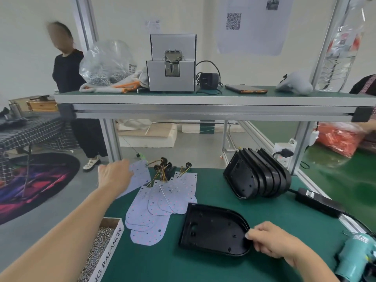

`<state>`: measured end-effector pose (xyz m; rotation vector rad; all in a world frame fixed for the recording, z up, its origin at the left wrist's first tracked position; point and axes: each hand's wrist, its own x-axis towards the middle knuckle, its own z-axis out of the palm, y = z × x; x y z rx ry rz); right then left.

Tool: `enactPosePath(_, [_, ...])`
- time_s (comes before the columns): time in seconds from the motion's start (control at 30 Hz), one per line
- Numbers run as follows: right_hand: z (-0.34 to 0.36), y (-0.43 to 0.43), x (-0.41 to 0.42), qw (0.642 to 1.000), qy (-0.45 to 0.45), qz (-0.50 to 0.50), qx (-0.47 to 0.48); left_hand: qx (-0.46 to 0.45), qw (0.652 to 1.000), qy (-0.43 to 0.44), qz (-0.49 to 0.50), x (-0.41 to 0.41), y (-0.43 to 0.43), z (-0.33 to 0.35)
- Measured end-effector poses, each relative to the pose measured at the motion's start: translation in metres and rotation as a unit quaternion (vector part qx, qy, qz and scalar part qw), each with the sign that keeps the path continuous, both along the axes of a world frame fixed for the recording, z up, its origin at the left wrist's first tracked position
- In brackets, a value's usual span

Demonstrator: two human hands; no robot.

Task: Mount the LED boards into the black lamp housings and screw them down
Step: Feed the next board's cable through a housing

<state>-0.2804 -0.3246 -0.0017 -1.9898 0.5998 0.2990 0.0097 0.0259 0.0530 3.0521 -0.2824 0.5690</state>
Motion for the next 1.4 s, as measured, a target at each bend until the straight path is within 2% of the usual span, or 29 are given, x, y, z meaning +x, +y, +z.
enactPosePath(0.07, [0.004,0.001,-0.006,0.998,0.034,0.044,-0.032,-0.025,0.999,0.010,-0.019,-0.009,-0.003,0.012])
enactPosePath(0.13, [0.008,0.003,-0.009,0.991,0.037,0.074,-0.107,-0.073,0.995,0.020,-0.060,-0.020,-0.004,0.023])
enactPosePath(0.27, [0.009,0.011,-0.005,0.959,-0.074,0.096,-0.257,-0.220,0.958,0.083,-0.164,-0.057,-0.007,0.039])
enactPosePath(0.43, [0.008,0.015,-0.005,0.942,-0.074,0.110,-0.310,-0.303,0.898,0.156,-0.278,-0.120,-0.017,0.057])
enactPosePath(0.53, [0.010,0.023,-0.005,0.937,-0.132,0.082,-0.312,-0.314,0.874,0.192,-0.318,-0.159,-0.029,0.060])
enactPosePath(0.6, [0.014,0.036,-0.002,0.943,-0.203,0.062,-0.256,-0.309,0.856,0.220,-0.351,-0.185,-0.039,0.059])
enactPosePath(0.67, [0.022,0.055,0.000,0.947,-0.281,0.059,-0.143,-0.301,0.830,0.240,-0.404,-0.211,-0.051,0.060])
enactPosePath(0.73, [0.027,0.072,0.000,0.930,-0.362,0.058,-0.012,-0.302,0.797,0.276,-0.445,-0.234,-0.063,0.062])
enactPosePath(0.8, [0.036,0.082,-0.005,0.912,-0.405,0.028,0.058,-0.317,0.762,0.320,-0.466,-0.246,-0.070,0.062])
enactPosePath(0.9, [0.053,0.089,-0.015,0.899,-0.429,-0.033,0.083,-0.369,0.725,0.358,-0.459,-0.244,-0.074,0.061])
enactPosePath(1.03, [0.072,0.086,-0.024,0.853,-0.480,-0.099,0.180,-0.453,0.700,0.384,-0.397,-0.225,-0.070,0.055])
enactPosePath(1.17, [0.079,0.081,-0.028,0.828,-0.488,-0.130,0.245,-0.390,0.709,0.424,-0.406,-0.224,-0.078,0.057])
enactPosePath(1.2, [0.081,0.080,-0.029,0.817,-0.490,-0.132,0.273,-0.384,0.702,0.443,-0.404,-0.227,-0.082,0.058])
enactPosePath(1.3, [0.086,0.073,-0.030,0.776,-0.488,-0.149,0.370,-0.382,0.667,0.484,-0.419,-0.232,-0.094,0.051])
enactPosePath(1.4, [0.090,0.070,-0.032,0.759,-0.479,-0.157,0.411,-0.448,0.613,0.509,-0.406,-0.236,-0.104,0.038])
